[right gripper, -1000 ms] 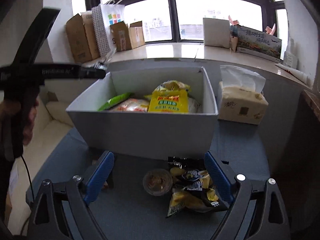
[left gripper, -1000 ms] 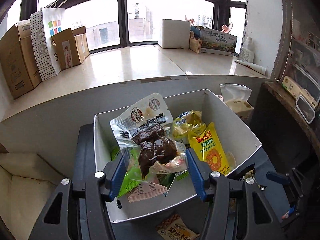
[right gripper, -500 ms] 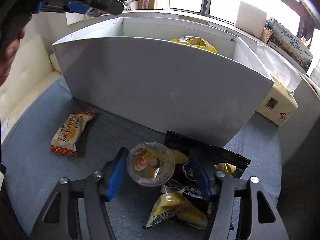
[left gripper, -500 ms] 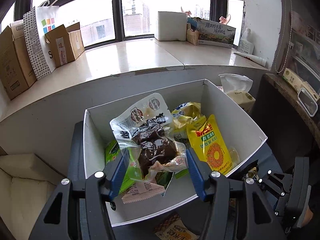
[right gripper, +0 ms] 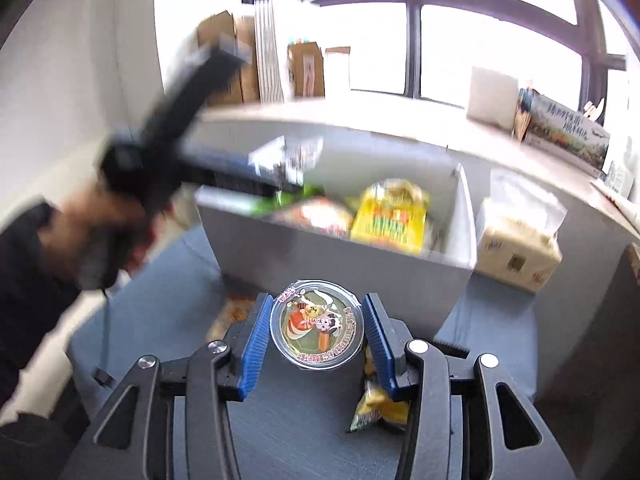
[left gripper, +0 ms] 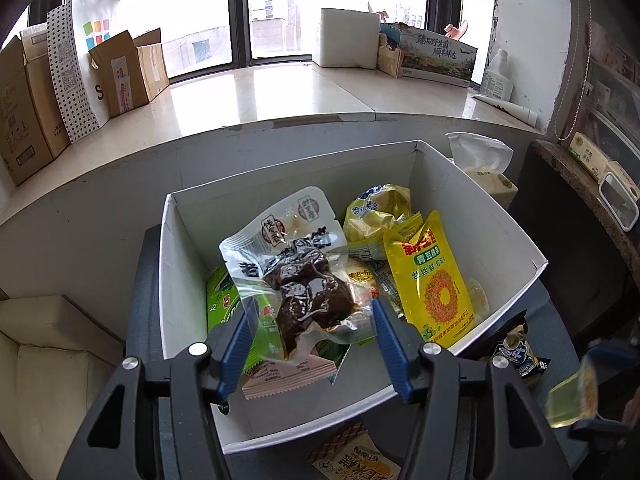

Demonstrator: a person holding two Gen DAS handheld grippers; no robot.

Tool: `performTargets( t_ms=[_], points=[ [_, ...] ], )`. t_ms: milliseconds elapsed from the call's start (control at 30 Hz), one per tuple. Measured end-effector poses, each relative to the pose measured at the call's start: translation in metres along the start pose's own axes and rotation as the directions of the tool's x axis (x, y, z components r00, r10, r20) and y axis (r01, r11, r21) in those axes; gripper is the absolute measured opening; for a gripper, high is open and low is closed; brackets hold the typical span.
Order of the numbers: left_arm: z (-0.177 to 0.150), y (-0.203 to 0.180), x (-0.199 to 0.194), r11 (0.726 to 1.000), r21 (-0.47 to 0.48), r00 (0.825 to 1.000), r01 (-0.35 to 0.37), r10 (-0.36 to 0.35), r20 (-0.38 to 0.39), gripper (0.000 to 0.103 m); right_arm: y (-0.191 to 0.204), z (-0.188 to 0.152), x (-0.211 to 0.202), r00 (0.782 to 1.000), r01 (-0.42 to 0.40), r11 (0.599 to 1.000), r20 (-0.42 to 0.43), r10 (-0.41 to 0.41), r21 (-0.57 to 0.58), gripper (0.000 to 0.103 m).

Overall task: Organize snacks
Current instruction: 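Lower the braised meat and jelly cup into the white box and open both tools, then grasp the black-and-yellow chip bag with the right tool and lift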

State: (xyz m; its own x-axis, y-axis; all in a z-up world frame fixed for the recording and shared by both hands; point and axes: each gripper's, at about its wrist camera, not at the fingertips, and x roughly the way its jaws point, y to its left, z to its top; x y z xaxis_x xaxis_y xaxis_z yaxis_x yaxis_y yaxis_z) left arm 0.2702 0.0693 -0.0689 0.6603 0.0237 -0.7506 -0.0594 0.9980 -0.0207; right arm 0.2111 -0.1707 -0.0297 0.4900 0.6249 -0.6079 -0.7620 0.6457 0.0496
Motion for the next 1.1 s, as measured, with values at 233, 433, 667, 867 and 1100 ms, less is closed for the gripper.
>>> performTargets(
  t_ms=[233,433,667,867,1100],
  points=[
    [0.000,0.004,0.000,1.000,-0.016,1.000,0.007,-0.007,0.001,0.063,-0.051,0.068,0.024,0.996,0.073,0.989,0.048,-0.080,0.129,0.050],
    [0.001,0.003,0.001,1.000,0.008,1.000,-0.027,0.028,-0.007,0.088,-0.070,0.083,0.082,0.990,0.137,0.977,-0.044,-0.132,0.164,0.091],
    [0.001,0.002,-0.021,0.996,0.036,0.996,-0.076,0.074,0.054,0.096,-0.073,0.078,0.064,0.989,0.121,0.961,0.057,-0.139,0.247,0.102],
    [-0.006,-0.003,-0.058,0.994,0.046,0.987,-0.101,0.094,0.132,0.098,-0.059,0.070,0.023,0.978,0.139,0.967,0.122,-0.168,0.214,0.103],
    [-0.047,-0.012,-0.113,0.998,0.028,0.986,-0.058,0.053,0.158,0.103,-0.037,0.031,-0.027,0.976,0.102,0.974,0.168,-0.137,0.204,0.103]
  ],
)
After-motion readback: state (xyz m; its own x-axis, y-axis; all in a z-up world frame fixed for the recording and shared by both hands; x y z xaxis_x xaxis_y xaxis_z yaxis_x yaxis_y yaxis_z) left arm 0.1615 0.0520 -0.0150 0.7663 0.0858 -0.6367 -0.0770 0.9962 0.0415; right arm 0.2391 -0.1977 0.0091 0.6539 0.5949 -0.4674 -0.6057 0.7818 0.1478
